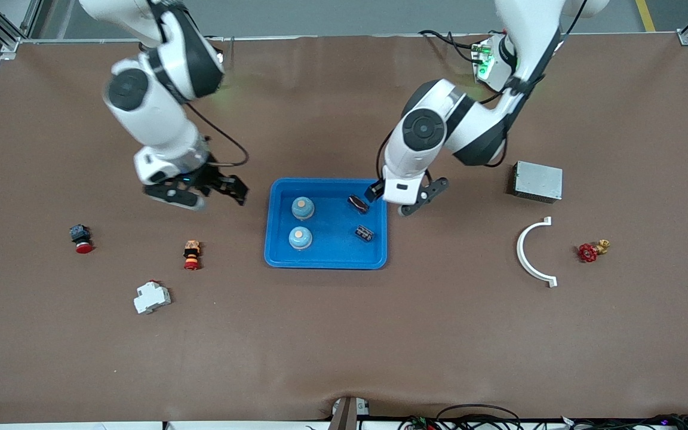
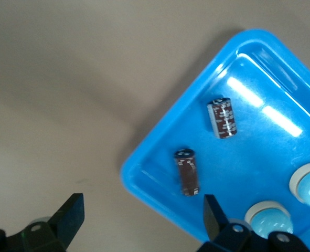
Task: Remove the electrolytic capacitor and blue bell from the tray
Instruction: 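Grasp a capacitor with the left gripper while the right gripper grasps a bell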
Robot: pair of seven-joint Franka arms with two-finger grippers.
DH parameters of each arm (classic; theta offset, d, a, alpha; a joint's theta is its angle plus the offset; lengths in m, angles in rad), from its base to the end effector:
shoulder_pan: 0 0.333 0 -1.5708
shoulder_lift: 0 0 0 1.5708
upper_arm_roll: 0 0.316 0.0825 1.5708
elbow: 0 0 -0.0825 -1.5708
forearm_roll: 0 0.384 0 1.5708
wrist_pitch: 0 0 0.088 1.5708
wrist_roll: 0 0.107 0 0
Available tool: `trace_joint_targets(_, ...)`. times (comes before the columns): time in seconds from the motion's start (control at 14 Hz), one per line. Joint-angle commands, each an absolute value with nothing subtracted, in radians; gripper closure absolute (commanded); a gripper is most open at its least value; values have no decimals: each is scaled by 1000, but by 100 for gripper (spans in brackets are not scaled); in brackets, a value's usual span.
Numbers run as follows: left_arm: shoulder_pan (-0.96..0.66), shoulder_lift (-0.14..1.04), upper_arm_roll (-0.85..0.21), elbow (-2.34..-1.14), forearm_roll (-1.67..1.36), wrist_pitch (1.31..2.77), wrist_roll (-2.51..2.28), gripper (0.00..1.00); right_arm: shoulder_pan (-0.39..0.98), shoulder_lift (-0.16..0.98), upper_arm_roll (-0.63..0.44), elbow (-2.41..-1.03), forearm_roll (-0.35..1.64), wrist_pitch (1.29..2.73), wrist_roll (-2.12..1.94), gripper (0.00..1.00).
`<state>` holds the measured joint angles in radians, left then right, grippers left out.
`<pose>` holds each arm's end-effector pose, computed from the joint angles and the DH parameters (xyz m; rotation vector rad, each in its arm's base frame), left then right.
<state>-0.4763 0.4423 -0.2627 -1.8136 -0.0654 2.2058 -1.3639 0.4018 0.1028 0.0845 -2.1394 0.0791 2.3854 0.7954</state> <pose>0.4815 -0.4254 0.3020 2.9024 1.0381 -0.2479 0.5028 0.2660 0.3715 -2.9507 0.5428 -0.1125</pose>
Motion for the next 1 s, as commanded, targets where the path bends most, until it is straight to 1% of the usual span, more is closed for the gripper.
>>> trace_joint_targets(0.0, -511, 521, -255, -1799, -63, 2333, -1488, 0, 481, 211, 71, -2115, 94, 2456, 908, 0)
trace_joint_targets(0.21, -534, 615, -255, -1754, -3, 2437, -1575, 1, 524, 256, 71, -2114, 94, 2456, 910, 0)
trace_joint_targets(0.43, -557, 670, -252, -1738, 21, 2462, -1589, 21, 560, 302, 69, -2108, 80, 2462, 955, 0)
trace_joint_targets(0.5, -558, 673, -252, -1740, 21, 2470, -1589, 23, 581, 326, 66, -2094, 77, 2467, 981, 0)
trace_joint_targets(0.71, -577, 686, -250, -1749, 21, 2470, -1617, 27, 623, 412, 61, -2051, 25, 2497, 1070, 0)
trace_joint_targets(0.79, -577, 692, -250, -1752, 28, 2470, -1620, 35, 627, 438, 61, -2043, -10, 2526, 1113, 0)
trace_joint_targets(0.93, -575, 693, -250, -1752, 29, 2467, -1621, 67, 646, 486, 63, -2013, -57, 2545, 1192, 0)
